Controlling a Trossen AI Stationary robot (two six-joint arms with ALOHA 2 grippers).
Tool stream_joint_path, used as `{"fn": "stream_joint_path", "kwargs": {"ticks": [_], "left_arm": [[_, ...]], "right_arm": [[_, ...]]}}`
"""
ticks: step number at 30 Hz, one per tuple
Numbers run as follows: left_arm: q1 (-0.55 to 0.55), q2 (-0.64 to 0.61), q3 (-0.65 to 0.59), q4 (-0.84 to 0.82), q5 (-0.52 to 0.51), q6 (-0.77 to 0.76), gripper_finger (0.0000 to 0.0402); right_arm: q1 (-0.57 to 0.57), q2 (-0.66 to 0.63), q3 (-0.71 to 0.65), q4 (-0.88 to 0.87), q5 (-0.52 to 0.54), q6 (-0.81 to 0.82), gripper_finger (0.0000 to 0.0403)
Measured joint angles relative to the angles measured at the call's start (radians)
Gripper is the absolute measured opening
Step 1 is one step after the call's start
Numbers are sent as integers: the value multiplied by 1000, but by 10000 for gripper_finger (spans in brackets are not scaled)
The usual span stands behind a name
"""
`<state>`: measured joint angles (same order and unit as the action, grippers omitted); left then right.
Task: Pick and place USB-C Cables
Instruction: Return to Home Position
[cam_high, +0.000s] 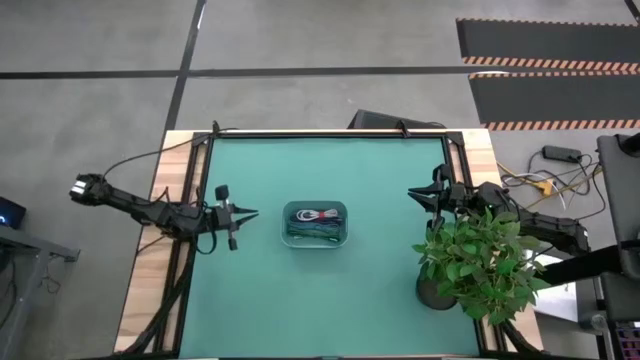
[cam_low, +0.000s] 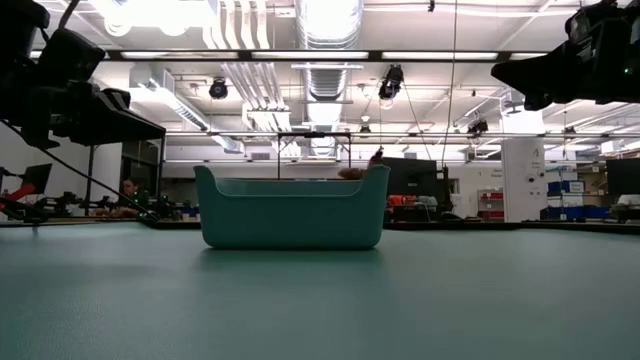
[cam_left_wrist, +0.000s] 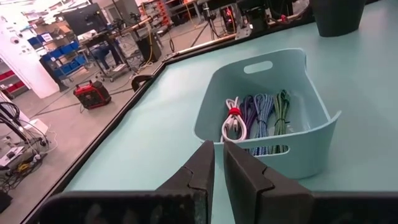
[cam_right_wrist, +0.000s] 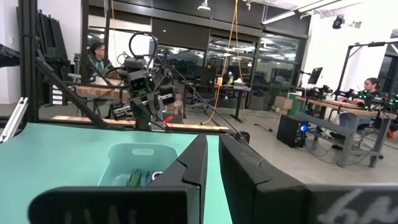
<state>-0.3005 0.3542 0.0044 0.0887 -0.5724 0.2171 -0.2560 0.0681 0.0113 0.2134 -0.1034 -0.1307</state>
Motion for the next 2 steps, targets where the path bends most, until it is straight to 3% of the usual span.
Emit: {"fn": "stream_joint_path", "kwargs": {"ticks": [2], "left_arm": [[0,0,0,0,0,0,19]], "right_arm": [[0,0,0,0,0,0,34]]}}
